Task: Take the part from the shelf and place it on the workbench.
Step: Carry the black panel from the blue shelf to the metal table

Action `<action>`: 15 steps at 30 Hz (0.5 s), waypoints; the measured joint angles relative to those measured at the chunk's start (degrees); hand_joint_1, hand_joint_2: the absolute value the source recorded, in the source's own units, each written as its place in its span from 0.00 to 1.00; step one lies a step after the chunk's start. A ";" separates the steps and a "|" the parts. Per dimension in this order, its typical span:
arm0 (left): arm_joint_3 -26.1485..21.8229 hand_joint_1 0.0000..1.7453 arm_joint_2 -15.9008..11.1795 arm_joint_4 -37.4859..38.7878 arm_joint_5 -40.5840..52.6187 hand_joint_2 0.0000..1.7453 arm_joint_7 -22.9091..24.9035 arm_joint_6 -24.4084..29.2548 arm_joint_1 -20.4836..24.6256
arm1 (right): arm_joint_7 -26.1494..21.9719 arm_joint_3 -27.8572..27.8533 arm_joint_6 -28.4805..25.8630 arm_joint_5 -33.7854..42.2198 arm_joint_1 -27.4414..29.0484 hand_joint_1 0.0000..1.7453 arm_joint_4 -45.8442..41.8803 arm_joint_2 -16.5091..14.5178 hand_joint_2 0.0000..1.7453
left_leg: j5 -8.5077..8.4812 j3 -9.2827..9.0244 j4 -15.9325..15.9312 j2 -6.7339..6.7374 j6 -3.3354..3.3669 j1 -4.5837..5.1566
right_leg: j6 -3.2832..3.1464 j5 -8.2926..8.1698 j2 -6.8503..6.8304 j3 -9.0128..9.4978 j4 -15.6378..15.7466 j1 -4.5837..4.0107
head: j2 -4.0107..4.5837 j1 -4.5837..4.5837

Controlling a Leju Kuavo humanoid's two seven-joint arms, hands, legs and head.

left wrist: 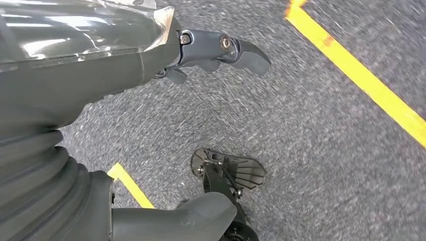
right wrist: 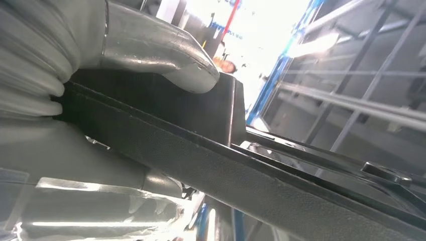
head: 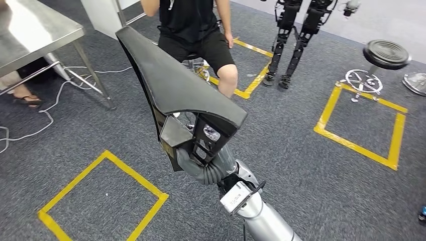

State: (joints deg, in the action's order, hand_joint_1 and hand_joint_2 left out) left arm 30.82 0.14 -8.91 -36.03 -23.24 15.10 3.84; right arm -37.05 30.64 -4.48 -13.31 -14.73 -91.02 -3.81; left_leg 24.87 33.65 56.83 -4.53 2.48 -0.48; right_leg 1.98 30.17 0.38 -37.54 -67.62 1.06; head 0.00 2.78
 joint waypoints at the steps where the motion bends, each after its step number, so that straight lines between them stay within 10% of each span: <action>1: -0.01 0.00 0.06 0.00 -0.04 1.00 0.20 0.26 0.01 | -0.03 0.15 0.00 0.15 -0.26 1.00 0.17 0.02 1.00 | 0.15 0.08 0.25 -0.65 -0.25 0.02 | 0.43 -1.64 1.07 1.70 3.99 0.28 | 0.00 0.01; 6: -0.03 0.00 0.07 0.02 -0.20 1.00 0.63 1.10 -0.40 | -0.12 0.69 -0.07 0.60 -1.19 1.00 0.70 0.09 1.00 | 0.67 1.07 1.06 -2.13 -1.94 -0.20 | -0.93 -3.53 1.63 4.00 9.12 0.42 | 0.00 -0.04; 12: -0.02 0.00 0.09 0.02 -0.13 1.00 0.60 1.37 -0.31 | -0.26 1.38 -0.44 1.13 -1.56 1.00 1.14 -0.03 1.00 | 7.62 8.88 16.41 4.15 -3.19 -0.34 | -2.82 -3.06 -1.94 4.82 9.43 0.09 | 0.00 -0.33; 15: -0.01 0.00 -0.06 0.02 0.01 1.00 0.60 1.46 -0.43 | -0.26 1.53 -0.66 1.23 -1.57 1.00 1.32 -0.03 1.00 | 3.75 6.76 11.46 5.07 -2.86 -0.29 | -2.91 -2.70 -3.57 5.17 9.42 -0.12 | 0.00 -0.35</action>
State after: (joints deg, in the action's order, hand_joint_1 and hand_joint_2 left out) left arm 30.82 0.08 -8.90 -36.02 -22.64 16.56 3.41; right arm -37.31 32.17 -5.14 -12.08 -16.30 -89.70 -3.84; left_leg 28.62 40.40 68.30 0.54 -0.37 -0.77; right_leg -0.93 27.46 -3.20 -32.37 -58.19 0.94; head 0.00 2.43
